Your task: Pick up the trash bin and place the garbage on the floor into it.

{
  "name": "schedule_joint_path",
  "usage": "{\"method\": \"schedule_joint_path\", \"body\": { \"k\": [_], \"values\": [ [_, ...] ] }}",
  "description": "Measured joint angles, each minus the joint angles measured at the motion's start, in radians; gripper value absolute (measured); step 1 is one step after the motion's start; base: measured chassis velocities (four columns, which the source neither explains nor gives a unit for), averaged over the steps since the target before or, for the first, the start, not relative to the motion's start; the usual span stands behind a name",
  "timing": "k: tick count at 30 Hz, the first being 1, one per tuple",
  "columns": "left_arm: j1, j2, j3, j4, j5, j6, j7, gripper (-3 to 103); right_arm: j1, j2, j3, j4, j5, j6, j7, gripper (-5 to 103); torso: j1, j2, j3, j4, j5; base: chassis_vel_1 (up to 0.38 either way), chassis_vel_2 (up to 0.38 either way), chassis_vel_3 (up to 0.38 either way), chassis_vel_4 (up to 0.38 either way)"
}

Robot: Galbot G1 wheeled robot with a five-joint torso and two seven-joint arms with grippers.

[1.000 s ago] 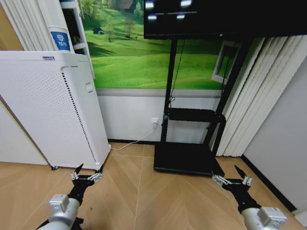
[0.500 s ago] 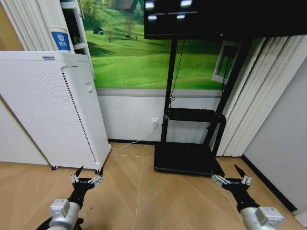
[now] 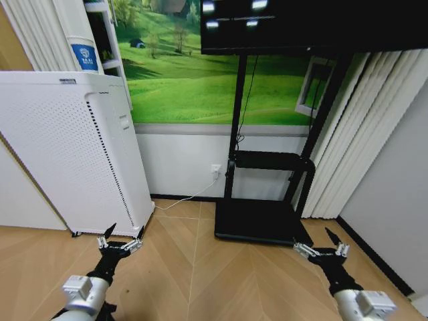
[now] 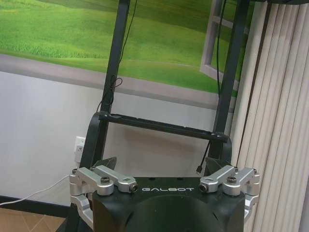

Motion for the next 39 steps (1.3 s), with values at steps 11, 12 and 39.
{"method": "schedule_joint_path", "body": {
  "k": [11, 12, 39],
  "values": [
    [0.006, -0.007, -0.004, 0.004, 0.019, 0.003, -0.008, 100, 0.003, -0.005, -0.003, -0.005, -0.003, -0.008, 0.002, 100, 0.0, 0.0, 0.0, -0.0001, -0.0001, 0.0, 0.0, 0.0, 0.0],
    [0.006, -0.007, -0.004, 0.004, 0.019, 0.003, -0.008, 100, 0.004, -0.005, -0.003, -0.005, -0.003, -0.008, 0.002, 100, 0.0, 0.0, 0.0, -0.0001, -0.0001, 0.0, 0.0, 0.0, 0.0],
    [0.006, -0.006, -0.004, 0.005, 0.019, 0.005, -0.009, 100, 0.004, -0.005, -0.003, -0.006, -0.003, -0.009, 0.003, 100, 0.016, 0.062, 0.046, -0.0001, -0.0001, 0.0, 0.0, 0.0, 0.0]
  ]
}}
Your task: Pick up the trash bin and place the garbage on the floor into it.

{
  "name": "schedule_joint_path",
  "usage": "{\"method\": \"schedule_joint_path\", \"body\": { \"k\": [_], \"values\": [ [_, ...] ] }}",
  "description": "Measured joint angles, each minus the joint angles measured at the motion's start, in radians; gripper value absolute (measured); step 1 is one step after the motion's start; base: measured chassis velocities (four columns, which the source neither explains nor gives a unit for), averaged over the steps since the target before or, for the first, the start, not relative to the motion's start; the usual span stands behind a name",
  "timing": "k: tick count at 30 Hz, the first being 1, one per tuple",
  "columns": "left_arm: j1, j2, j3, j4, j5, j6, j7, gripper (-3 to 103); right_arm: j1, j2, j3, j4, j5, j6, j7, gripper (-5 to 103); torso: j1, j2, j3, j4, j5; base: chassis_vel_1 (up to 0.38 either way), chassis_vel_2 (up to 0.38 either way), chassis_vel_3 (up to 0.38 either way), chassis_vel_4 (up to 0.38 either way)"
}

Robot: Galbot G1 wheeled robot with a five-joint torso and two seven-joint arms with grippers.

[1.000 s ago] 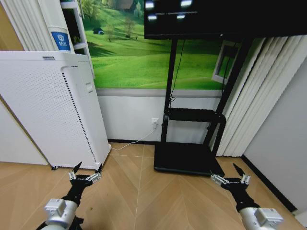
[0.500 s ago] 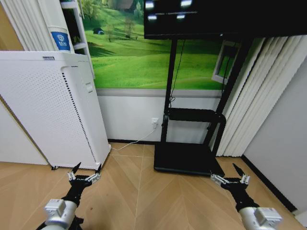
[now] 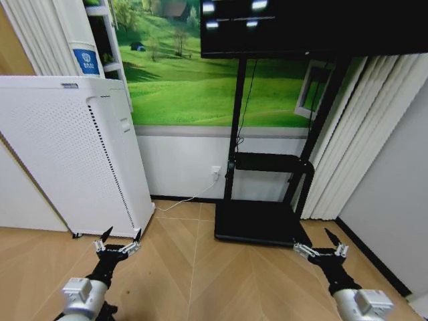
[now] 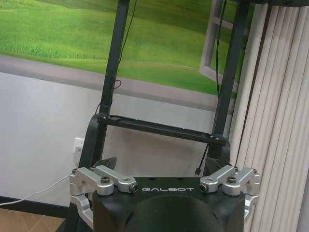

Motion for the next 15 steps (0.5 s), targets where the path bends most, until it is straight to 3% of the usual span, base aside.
{"method": "schedule_joint_path", "body": {
  "k": [15],
  "values": [
    [0.0, 0.0, 0.0, 0.0, 0.0, 0.0, 0.0, 100, 0.0, 0.0, 0.0, 0.0, 0.0, 0.0, 0.0, 100, 0.02, 0.065, 0.045, 0.0001, 0.0, 0.0, 0.0, 0.0, 0.0]
  ]
}}
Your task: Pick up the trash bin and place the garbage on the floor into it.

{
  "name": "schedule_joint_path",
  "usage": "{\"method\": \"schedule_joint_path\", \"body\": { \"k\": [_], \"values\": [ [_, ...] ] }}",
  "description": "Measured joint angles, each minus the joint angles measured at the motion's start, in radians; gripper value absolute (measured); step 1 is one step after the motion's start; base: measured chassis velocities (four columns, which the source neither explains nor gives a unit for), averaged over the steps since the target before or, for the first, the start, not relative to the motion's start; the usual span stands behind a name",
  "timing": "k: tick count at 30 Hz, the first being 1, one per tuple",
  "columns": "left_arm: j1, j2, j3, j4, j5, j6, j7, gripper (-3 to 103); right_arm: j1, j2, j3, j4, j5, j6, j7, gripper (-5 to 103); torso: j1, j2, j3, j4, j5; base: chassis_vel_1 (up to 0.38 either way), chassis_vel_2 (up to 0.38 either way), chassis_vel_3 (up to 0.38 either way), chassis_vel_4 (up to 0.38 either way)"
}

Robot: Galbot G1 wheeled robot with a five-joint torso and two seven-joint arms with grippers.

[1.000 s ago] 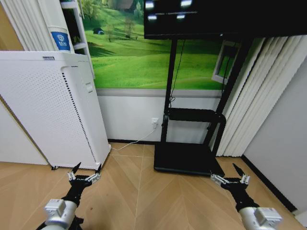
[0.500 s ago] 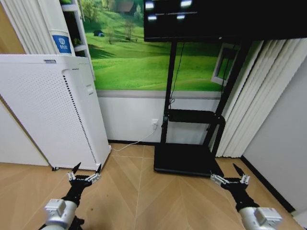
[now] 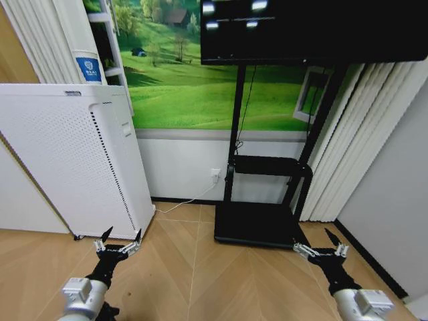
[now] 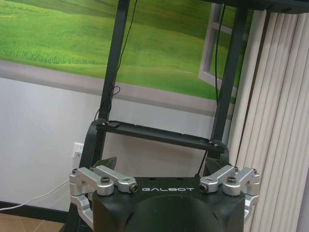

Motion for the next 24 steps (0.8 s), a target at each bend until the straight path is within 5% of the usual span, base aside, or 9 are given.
{"method": "schedule_joint_path", "body": {
  "k": [24],
  "values": [
    [0.0, 0.0, 0.0, 0.0, 0.0, 0.0, 0.0, 100, 0.0, 0.0, 0.0, 0.0, 0.0, 0.0, 0.0, 100, 0.033, 0.099, 0.066, 0.0, 0.0, 0.0, 0.0, 0.0, 0.0]
  ]
}}
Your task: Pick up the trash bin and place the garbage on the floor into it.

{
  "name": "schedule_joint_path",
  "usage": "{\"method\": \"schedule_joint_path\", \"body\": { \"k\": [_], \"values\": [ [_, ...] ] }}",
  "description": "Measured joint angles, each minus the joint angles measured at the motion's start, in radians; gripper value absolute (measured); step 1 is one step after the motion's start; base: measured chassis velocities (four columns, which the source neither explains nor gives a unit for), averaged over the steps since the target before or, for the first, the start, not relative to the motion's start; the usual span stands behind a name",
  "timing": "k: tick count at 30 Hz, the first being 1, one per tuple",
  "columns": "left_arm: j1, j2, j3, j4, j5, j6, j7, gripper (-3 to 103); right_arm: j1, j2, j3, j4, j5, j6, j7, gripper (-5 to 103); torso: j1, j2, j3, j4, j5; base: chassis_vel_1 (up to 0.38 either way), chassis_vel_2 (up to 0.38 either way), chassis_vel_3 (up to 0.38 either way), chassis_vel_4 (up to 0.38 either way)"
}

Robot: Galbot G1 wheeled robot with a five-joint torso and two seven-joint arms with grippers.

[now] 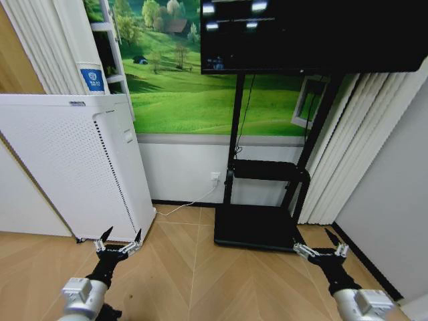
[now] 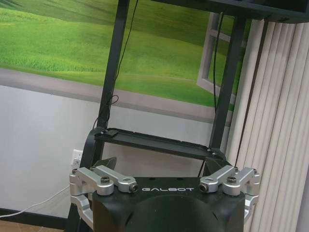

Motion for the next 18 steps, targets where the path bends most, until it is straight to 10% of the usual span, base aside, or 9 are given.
{"method": "schedule_joint_path", "body": {
  "k": [18],
  "values": [
    [0.0, 0.0, 0.0, 0.0, 0.0, 0.0, 0.0, 100, 0.0, 0.0, 0.0, 0.0, 0.0, 0.0, 0.0, 100, 0.026, 0.073, 0.047, 0.0, 0.0, 0.0, 0.0, 0.0, 0.0]
  ]
}}
